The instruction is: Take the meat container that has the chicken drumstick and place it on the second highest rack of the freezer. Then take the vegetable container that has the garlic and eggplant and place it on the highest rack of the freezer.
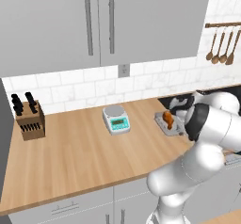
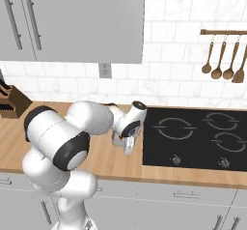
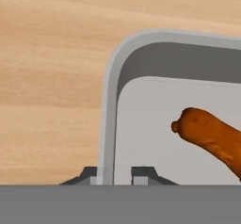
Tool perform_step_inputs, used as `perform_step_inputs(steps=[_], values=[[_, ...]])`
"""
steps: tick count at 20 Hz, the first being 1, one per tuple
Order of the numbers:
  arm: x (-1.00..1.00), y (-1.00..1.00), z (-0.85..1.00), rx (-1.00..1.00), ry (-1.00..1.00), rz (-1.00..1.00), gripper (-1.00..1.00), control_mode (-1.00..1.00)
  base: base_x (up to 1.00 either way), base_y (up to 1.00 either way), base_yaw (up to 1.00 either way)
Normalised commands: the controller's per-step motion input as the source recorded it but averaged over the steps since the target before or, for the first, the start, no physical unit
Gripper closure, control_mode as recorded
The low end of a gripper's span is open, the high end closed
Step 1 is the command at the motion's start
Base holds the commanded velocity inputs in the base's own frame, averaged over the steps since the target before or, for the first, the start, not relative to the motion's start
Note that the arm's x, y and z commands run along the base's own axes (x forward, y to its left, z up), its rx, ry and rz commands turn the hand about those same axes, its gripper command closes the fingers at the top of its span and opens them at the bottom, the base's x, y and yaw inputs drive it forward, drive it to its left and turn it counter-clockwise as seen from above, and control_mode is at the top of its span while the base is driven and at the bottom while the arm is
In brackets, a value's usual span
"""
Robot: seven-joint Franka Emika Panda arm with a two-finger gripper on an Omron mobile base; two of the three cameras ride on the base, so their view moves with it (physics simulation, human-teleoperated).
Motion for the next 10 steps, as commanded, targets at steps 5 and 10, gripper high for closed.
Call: perform_step_inputs(steps=[5, 10], values=[[-0.26, 0.34, 0.80, -0.01, -0.18, 0.00, 1.00, -1.00, 0.00, 0.00, 0.00], [-0.33, 0.47, 0.90, -0.07, -0.09, 0.00, 1.00, -1.00, 0.00, 0.00, 0.00]])
